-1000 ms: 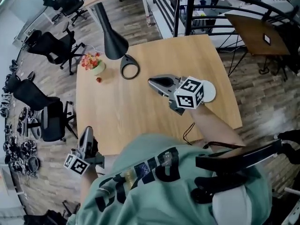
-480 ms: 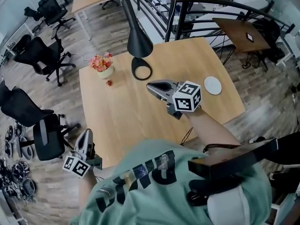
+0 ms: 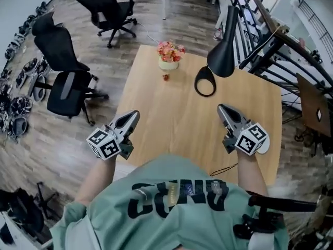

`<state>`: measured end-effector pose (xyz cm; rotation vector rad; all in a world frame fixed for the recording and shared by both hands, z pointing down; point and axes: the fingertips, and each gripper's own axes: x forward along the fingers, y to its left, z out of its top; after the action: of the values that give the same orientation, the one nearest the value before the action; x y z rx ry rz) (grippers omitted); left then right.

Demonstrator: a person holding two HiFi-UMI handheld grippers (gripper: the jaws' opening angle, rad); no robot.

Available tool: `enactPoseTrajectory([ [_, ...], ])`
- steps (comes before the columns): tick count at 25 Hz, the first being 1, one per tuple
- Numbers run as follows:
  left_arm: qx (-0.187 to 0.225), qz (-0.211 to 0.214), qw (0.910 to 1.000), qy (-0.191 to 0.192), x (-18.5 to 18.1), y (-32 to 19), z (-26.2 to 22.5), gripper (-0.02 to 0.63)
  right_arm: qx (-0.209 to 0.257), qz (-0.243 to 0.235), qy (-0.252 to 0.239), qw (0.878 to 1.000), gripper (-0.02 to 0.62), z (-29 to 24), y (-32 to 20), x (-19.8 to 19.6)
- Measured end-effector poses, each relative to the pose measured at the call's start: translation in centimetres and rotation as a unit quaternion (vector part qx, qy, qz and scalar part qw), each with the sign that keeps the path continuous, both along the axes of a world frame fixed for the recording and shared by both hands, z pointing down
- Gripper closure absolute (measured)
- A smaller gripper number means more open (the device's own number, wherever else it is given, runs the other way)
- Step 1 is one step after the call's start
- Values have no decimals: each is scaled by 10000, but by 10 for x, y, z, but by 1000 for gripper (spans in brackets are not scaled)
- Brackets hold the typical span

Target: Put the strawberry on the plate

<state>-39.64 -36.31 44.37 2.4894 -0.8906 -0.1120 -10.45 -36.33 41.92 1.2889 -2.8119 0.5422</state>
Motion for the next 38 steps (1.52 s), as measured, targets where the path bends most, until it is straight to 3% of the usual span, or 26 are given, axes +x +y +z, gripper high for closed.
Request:
enactPoseTrajectory([
  [7, 151, -235, 9989, -374, 15, -24, -16, 603, 272, -389, 100, 9988, 591, 4, -11, -4],
  [14, 440, -150, 9935, -1042, 32, -75, -28, 603, 399, -310, 101, 9987, 591, -2, -15, 0],
  [19, 374, -22, 9895, -1400, 41, -120, -14, 603, 420, -312, 148, 9985, 591, -3, -24, -6],
  [29, -222, 344, 9792, -1988, 74, -195, 62, 553, 304, -290, 167, 9990, 591, 12, -48, -1],
  [38, -637, 595, 9512, -2961, 101, -251, 158, 454, 14, -105, 88, 9999, 591, 42, -77, 19],
])
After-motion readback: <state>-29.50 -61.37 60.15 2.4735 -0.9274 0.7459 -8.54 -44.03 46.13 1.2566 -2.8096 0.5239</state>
